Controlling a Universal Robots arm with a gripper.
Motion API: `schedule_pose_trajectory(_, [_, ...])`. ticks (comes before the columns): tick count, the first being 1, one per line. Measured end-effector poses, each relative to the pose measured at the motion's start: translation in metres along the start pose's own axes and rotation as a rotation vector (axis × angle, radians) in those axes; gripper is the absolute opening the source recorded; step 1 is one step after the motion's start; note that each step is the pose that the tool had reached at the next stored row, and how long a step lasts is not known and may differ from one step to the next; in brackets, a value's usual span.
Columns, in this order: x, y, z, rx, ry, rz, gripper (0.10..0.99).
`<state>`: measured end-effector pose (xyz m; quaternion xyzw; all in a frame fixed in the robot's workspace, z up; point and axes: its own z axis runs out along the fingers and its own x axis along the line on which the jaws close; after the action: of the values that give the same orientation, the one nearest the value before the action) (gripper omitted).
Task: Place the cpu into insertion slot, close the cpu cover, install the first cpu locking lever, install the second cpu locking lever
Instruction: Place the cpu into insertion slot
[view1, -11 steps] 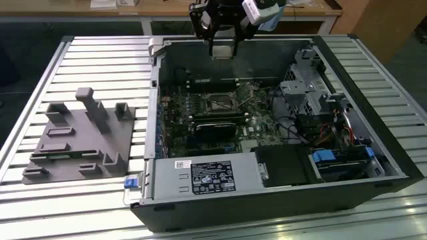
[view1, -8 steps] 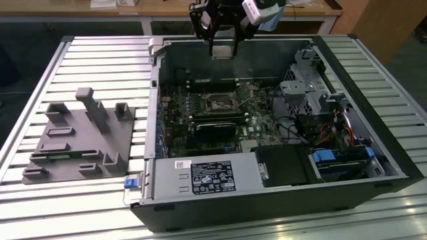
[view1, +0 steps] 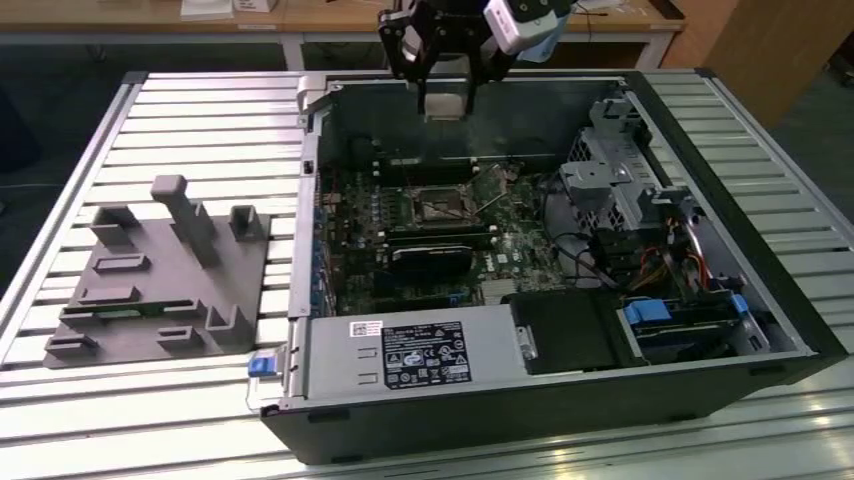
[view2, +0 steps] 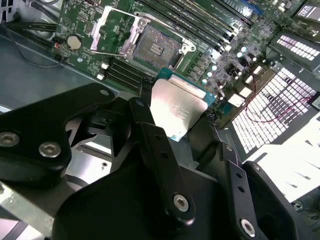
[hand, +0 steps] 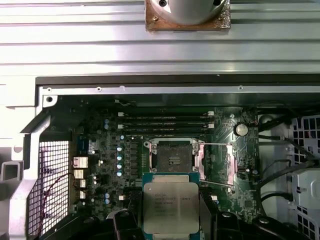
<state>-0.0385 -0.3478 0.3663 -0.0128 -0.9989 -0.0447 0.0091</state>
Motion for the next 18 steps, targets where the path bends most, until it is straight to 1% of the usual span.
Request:
schedule_pose_trajectory(8, [-0.0001,-0.0006,0.0064,0.001,-0.0001,0.0,0.541])
schedule_pose_trajectory(18, [-0.0003,-0.0016,0.0181,0.001,-0.0001,0.0,0.541])
